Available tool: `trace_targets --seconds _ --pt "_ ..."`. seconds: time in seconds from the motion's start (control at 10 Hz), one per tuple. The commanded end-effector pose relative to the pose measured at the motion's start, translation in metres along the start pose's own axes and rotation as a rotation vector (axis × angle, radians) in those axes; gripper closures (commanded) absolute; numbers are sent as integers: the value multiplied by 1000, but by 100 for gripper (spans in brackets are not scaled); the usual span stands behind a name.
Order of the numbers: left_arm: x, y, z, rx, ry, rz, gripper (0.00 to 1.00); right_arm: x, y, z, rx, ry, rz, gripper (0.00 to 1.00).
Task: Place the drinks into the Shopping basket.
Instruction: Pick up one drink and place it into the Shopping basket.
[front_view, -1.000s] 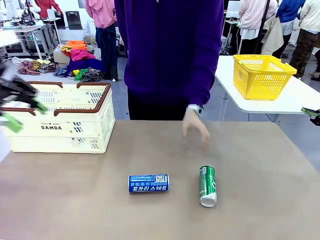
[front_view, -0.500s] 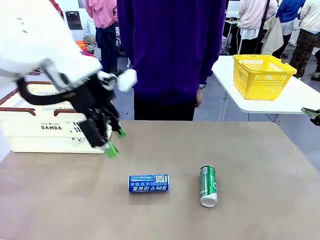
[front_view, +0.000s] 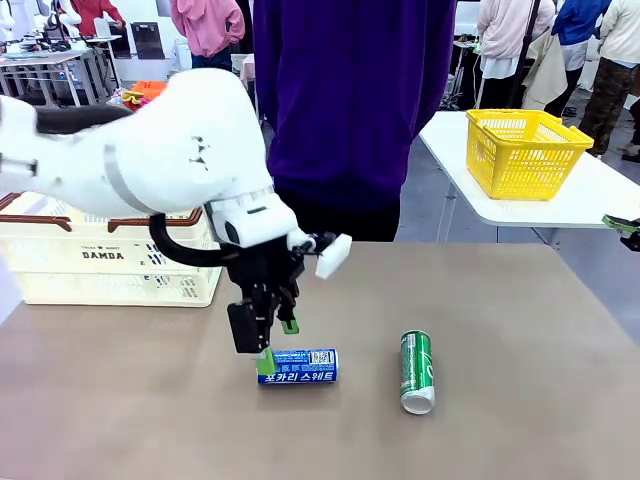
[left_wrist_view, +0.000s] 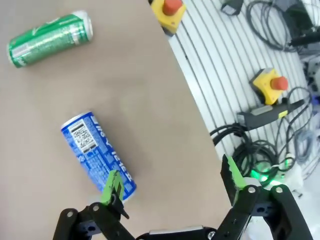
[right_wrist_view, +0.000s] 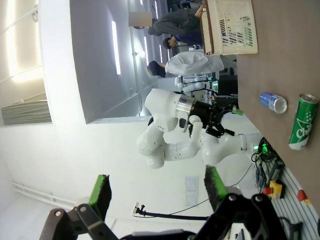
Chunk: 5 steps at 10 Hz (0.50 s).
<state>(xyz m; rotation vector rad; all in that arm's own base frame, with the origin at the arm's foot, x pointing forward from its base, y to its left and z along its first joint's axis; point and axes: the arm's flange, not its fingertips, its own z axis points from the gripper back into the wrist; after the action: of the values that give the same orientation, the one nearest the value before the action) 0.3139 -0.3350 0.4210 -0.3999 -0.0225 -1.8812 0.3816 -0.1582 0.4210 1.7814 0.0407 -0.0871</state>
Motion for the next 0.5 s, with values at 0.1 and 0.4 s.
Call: trace_targets --seconds 0.1,0.4 --pt "3 27 -29 92 85 39 0 1 5 2 14 -6 -13 0" --pt "8 51 -68 226 150 177 0 1 5 2 14 -6 -13 0"
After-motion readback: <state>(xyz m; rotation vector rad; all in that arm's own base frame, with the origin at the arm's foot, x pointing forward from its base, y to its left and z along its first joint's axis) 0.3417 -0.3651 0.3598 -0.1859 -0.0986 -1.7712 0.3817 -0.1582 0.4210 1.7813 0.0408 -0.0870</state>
